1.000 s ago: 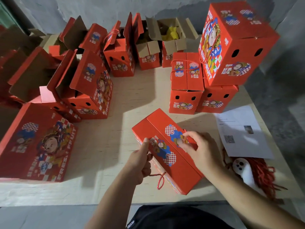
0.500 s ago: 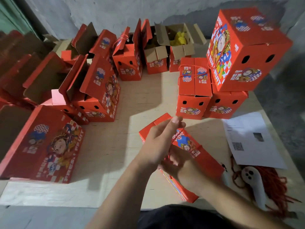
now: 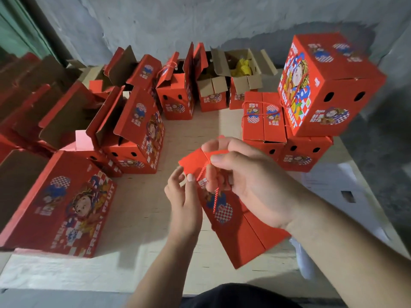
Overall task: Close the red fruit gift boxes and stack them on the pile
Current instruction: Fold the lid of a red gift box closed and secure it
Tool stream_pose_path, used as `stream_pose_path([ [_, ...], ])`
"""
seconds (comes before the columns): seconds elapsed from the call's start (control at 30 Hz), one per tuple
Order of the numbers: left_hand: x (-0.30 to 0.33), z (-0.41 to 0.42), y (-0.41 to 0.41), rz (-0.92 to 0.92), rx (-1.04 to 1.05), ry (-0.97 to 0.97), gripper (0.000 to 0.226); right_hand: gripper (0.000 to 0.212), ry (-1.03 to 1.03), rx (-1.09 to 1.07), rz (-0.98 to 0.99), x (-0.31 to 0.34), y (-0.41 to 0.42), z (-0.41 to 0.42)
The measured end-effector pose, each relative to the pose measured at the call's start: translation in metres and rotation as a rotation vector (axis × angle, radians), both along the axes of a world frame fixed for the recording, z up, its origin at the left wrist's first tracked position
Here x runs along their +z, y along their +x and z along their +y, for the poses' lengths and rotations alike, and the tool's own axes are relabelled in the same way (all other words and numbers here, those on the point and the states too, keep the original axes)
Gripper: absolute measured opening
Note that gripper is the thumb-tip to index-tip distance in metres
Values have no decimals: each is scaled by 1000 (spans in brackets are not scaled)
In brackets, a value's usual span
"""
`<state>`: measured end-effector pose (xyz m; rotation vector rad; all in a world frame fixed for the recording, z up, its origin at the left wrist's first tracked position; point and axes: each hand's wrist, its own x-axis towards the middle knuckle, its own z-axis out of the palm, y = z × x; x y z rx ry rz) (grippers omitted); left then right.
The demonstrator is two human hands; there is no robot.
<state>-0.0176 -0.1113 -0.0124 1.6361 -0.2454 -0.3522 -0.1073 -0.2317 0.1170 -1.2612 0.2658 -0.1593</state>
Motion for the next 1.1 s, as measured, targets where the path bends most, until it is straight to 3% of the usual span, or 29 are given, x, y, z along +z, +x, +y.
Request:
stream_pose_path([
  [0.1,-6,2,-6,237,-57,-59,48,20,-131,-184,118,-8,8,-8],
  [0.2,-12,9,-13,258,-160,-96,66,18,-80,-157,-30,4,15,-25],
  [0.33,-17,13,-8,333,-162,-158,55,16,-217,-143,-191,-1,13,-32],
  [0.4,-26,13,-3,312,-176,-67,39,17,-281,-181,-151,-26,5,-28],
  [0.5,-45,13,-5,371,-204,-33,36,6,-287,-271,-44,-67,-10,-26],
  [0.6,-58,19,-9,387,-225,-53,47,21,-418,-422,58,-102,-27,-29],
  [0.7,-67,27,-17,432,-292,-91,56,51,-515,-490,347,-138,-48,-26],
  [0.73,-71,29,-22,457,-307,-117,56,59,-453,-417,442,-148,-55,-21],
  [0.8,-74,31,-32,496,-322,-156,53,52,-248,-238,512,-164,-61,-2],
  [0.93,-52,19,-30,470,-331,-148,55,53,-269,-268,459,-169,-66,13],
  [1.1,26,-5,-18,255,-424,-127,70,67,-382,-317,276,-102,-64,-14],
])
